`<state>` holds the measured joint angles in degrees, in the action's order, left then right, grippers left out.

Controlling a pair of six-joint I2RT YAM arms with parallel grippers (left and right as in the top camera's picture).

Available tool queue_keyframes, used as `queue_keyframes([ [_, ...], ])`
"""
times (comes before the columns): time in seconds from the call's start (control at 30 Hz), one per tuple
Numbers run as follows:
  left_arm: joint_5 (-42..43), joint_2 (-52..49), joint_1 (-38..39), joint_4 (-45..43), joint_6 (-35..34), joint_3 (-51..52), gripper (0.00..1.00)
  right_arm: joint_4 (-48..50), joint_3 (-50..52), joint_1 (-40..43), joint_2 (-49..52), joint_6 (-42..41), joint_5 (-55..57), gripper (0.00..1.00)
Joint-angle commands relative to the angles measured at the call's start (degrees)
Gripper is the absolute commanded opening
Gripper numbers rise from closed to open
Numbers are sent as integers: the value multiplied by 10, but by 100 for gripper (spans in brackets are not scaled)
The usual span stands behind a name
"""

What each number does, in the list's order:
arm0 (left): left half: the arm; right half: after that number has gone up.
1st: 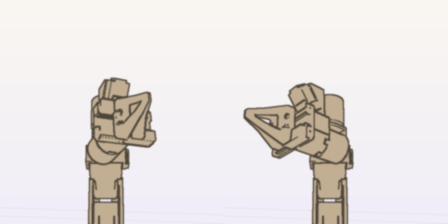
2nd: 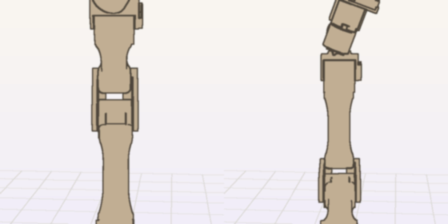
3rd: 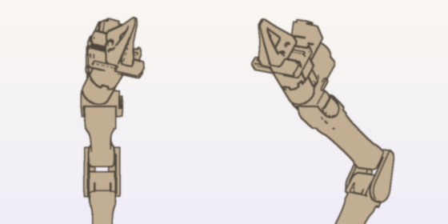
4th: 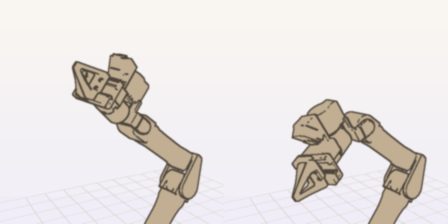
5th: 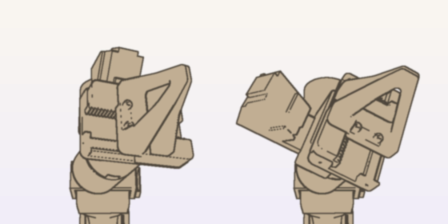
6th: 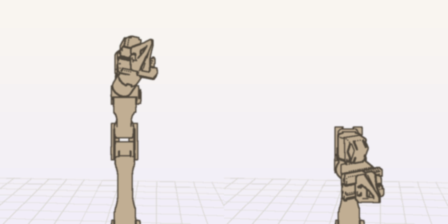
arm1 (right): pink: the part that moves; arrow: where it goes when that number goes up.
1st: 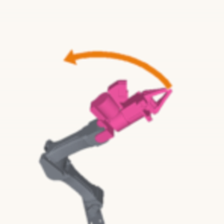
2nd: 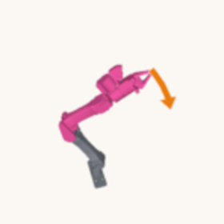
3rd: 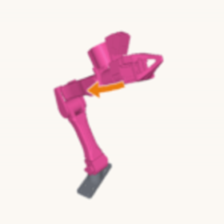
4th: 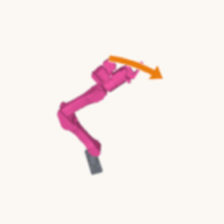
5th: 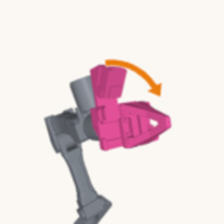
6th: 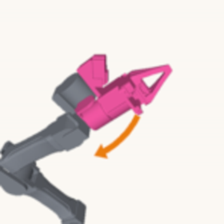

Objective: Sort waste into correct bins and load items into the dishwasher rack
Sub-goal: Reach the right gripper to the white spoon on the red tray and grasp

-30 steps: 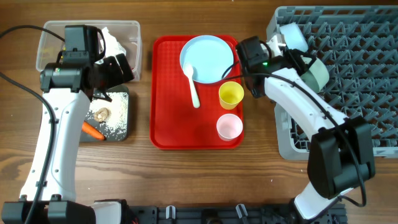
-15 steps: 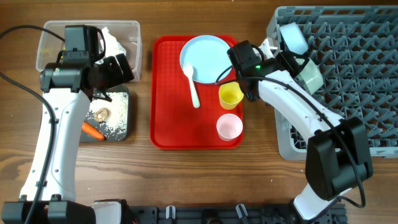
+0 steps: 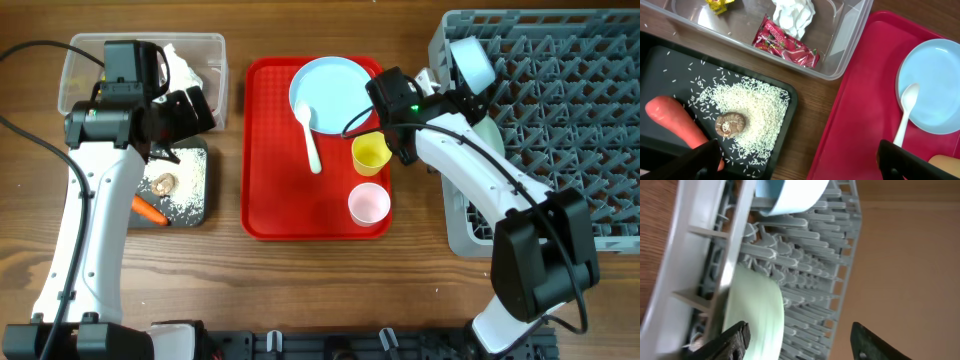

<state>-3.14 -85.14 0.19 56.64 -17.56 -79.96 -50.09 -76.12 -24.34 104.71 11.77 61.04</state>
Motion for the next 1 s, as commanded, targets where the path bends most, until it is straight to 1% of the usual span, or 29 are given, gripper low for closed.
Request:
queue_keyframes([
  [0.0,3,-2,-3,0,-9,2,100,10,2,-2,1,-31,-23,72],
  [0.13,3,-2,-3,0,-9,2,100,62,-5,-2,-30,-31,-27,72],
  [0.2,3,-2,-3,0,-9,2,100,92,-16,-2,-56,-31,-47,72],
  [0.3,3,-2,-3,0,-9,2,100,117,-38,-2,-104,-31,-127,70],
  [0.4,3,-2,-3,0,-9,2,100,126,-47,-2,-153,-31,-304,68],
  [0.43,3,-2,-3,0,-9,2,100,126,-47,-2,-170,-31,-384,68],
  [0.5,3,-2,-3,0,-9,2,100,129,-46,-2,-202,-31,-581,68],
  [0.53,3,-2,-3,0,-9,2,100,131,-46,-2,-209,-32,-629,68],
  [0.57,3,-2,-3,0,-9,2,100,134,-46,-2,-214,-33,-688,64],
  [0.6,3,-2,-3,0,-9,2,100,138,-46,-2,-216,-51,-741,64],
  [0.63,3,-2,-3,0,-9,2,100,142,-45,-2,-215,-83,-765,64],
  [0.7,3,-2,-3,0,-9,2,100,145,-40,-2,-205,-124,-765,64],
  [0.77,3,-2,-3,0,-9,2,100,140,-38,-2,-188,-124,-764,63],
  [0.8,3,-2,-3,0,-9,2,100,131,-38,-2,-173,-135,-757,61],
  [0.9,3,-2,-3,0,-9,2,100,118,-38,-2,-145,-175,-740,61],
  [0.97,3,-2,-3,0,-9,2,100,130,-38,-2,-132,-203,-740,61],
])
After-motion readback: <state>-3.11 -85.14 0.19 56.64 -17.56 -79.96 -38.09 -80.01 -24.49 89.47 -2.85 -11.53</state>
